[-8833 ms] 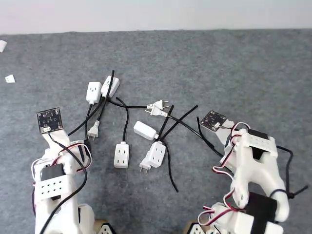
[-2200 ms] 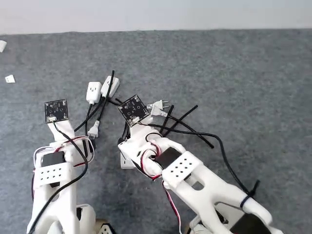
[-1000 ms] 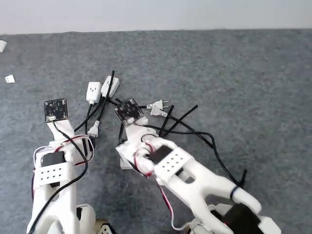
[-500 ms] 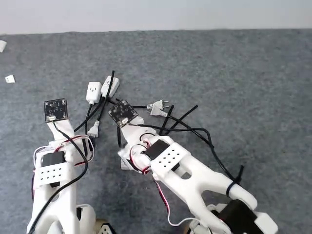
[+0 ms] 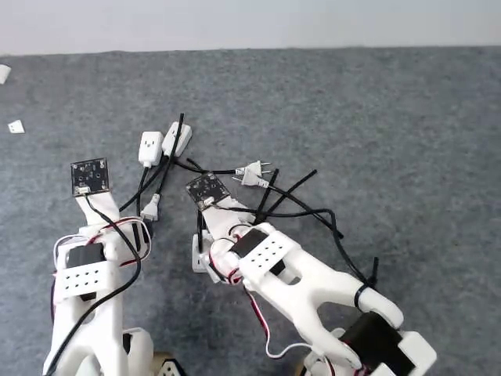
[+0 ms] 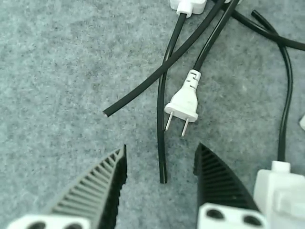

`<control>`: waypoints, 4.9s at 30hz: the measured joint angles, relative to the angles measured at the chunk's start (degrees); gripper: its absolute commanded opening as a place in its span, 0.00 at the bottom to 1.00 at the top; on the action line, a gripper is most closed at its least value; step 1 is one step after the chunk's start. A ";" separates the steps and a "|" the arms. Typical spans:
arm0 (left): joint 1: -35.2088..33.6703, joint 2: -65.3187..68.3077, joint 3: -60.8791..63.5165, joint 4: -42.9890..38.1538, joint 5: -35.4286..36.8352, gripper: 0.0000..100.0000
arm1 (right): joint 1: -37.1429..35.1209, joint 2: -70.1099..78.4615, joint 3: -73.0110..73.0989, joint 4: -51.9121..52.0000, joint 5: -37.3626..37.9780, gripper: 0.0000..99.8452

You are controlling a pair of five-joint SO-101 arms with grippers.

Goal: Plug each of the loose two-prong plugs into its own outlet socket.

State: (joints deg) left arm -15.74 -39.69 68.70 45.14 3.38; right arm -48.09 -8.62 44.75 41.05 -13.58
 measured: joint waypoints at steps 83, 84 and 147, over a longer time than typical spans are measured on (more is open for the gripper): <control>2.20 0.18 -1.05 -0.35 0.00 0.22 | 106.90 19.60 -29.80 15.74 41.85 0.29; 2.81 0.18 -1.05 0.09 0.00 0.22 | 106.81 19.60 -31.38 18.64 42.73 0.28; 36.31 58.11 -58.11 9.49 41.49 0.28 | 81.76 -40.00 25.67 13.54 26.20 0.01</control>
State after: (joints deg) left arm 20.57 18.42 10.59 54.64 44.88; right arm 33.67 -48.62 70.42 54.59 12.62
